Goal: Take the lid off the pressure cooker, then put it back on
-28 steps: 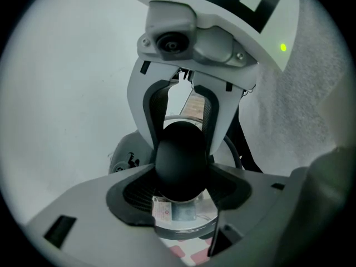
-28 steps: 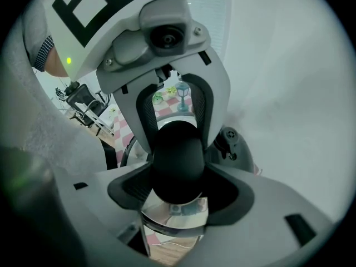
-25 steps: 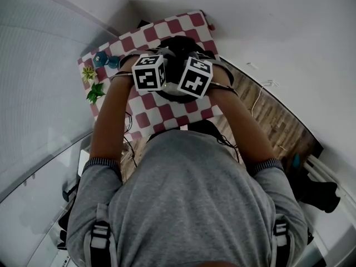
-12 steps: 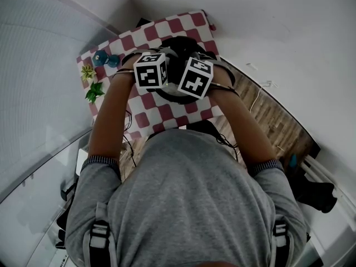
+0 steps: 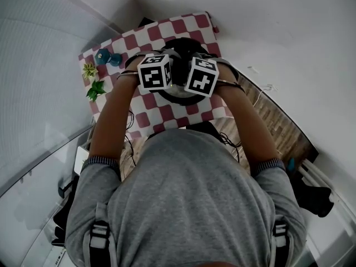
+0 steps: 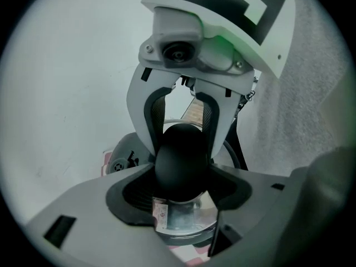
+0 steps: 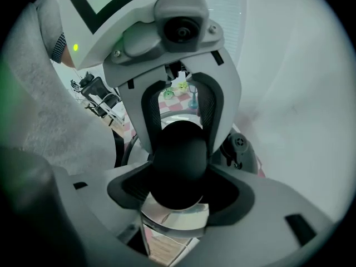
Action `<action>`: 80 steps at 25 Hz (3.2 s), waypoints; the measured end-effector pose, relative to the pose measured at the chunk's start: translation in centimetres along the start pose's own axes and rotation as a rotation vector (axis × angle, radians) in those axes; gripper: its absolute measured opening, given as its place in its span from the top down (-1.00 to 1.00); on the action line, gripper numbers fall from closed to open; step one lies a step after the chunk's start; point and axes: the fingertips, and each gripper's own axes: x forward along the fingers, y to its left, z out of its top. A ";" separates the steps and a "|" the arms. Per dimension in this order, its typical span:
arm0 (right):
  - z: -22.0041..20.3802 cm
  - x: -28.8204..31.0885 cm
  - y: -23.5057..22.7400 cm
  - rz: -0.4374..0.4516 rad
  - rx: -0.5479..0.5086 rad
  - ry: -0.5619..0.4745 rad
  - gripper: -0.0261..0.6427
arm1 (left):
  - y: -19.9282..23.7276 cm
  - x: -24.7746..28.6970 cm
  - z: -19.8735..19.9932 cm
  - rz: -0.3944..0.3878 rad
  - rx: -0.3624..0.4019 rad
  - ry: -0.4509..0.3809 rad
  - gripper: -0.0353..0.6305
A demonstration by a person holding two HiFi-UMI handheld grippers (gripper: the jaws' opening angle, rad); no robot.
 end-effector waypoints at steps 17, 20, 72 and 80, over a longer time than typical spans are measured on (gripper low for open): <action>-0.4 -0.1 -0.2 0.102 -0.312 0.084 0.01 | 0.7 0.0 0.0 0.156 -0.226 -0.013 -0.01; -0.6 0.0 -0.1 0.127 -0.396 0.097 0.01 | 0.7 0.2 -0.1 0.193 -0.290 -0.004 -0.01; -3.3 -17.9 8.4 -0.216 0.077 -1.136 0.66 | -11.4 -13.8 8.5 1.039 -0.540 -0.942 0.55; -3.3 -17.8 9.7 -0.299 0.029 -1.120 0.90 | -12.4 -14.0 8.7 1.063 -0.533 -0.955 0.82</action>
